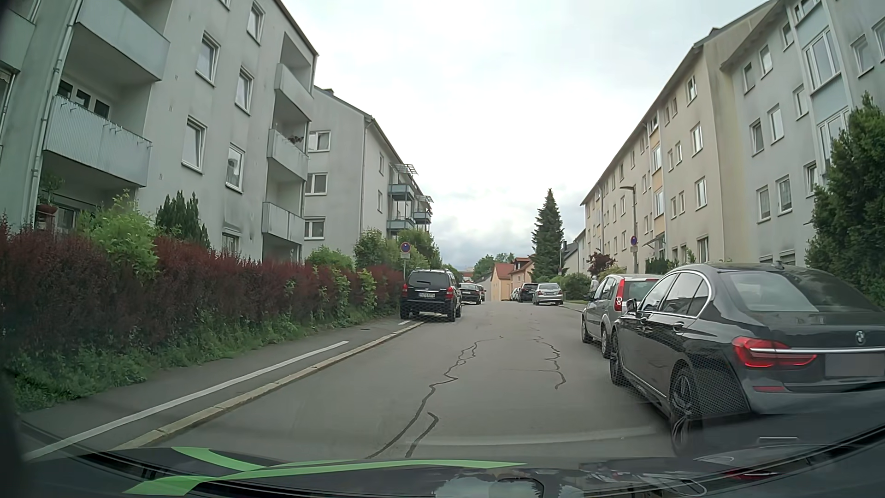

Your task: Follow the waypoints while adhering to traffic rules and regulations

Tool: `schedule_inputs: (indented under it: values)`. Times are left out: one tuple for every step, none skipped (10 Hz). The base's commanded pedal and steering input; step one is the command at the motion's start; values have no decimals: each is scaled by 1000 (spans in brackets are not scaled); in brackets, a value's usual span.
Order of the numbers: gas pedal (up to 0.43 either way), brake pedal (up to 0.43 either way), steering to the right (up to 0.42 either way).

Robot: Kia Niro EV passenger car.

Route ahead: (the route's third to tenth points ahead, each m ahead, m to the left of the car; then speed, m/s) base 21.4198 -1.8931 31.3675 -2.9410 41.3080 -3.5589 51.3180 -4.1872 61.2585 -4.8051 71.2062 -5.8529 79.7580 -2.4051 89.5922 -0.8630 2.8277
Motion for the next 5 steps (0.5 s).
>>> schedule_inputs:
  values:
    - [98,0,-91]
    - [98,0,-91]
    - [98,0,-91]
    - [98,0,-87]
    - [98,0,-71]
